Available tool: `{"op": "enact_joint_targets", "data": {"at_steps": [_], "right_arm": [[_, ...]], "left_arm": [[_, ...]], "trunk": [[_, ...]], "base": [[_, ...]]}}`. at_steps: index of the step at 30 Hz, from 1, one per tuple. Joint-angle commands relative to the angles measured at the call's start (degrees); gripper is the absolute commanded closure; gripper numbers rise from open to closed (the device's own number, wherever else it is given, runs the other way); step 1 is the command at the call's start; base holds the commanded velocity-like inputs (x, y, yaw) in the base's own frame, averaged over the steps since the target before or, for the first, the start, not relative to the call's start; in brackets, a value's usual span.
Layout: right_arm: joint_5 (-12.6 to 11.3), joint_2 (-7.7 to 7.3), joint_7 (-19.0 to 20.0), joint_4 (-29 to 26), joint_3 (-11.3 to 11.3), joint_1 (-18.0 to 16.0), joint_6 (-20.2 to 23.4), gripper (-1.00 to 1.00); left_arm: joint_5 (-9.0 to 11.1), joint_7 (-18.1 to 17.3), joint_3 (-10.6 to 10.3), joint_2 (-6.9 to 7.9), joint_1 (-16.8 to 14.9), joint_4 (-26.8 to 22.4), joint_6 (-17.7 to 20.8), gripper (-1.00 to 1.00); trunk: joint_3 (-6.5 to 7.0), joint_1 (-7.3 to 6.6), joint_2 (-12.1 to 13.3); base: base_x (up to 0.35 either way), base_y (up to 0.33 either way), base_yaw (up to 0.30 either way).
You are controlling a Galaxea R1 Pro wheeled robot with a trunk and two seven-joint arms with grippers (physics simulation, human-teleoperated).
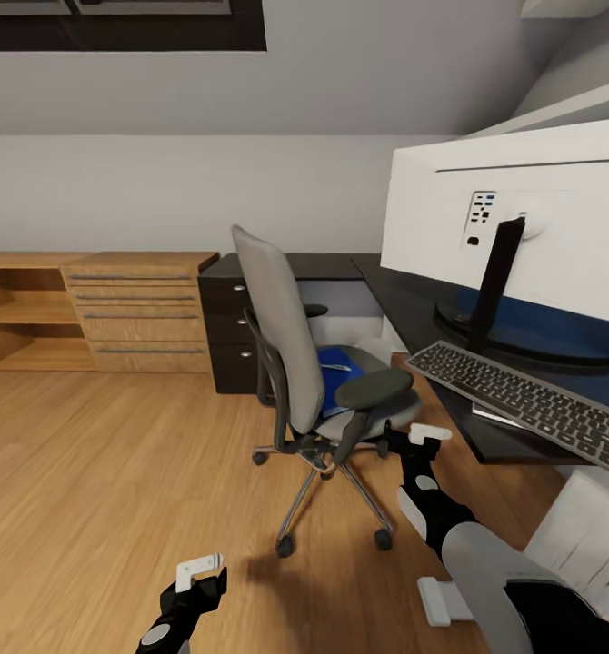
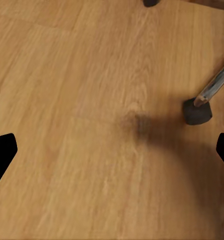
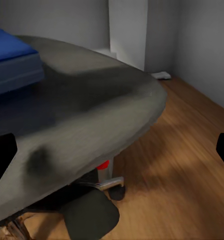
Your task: In the bedroom, organize the workspace by keeping the computer under the desk, ensuring the monitor is on the desk, placing the keyboard on the desk next to the monitor, placing the mouse on the desk next to the keyboard, moving the folder from the swivel chair onto the desk next to the mouse, stacking the notebook on top of the folder with the pen on top of the notebook, and positioning the swivel chair next to the desk.
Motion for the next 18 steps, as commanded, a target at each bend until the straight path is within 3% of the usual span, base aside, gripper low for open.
{"op": "enact_joint_targets", "data": {"at_steps": [1, 18], "right_arm": [[0.0, 0.03, 0.0, 0.0, -0.2, 0.0, -0.2, -1.0], [0.0, 0.02, 0.0, 0.1, -0.2, 0.0, -0.6, -1.0]], "left_arm": [[0.5, 0.1, -0.1, 0.0, 0.0, 0.0, -0.2, -1.0], [0.5, 0.0, -0.1, 0.0, 0.0, 0.0, -0.2, -1.0]], "trunk": [[-0.05, 0.0, 0.0], [-0.05, 0.0, 0.0]], "base": [[0.094, 0.0, 0.0], [0.021, 0.0, 0.0]]}}
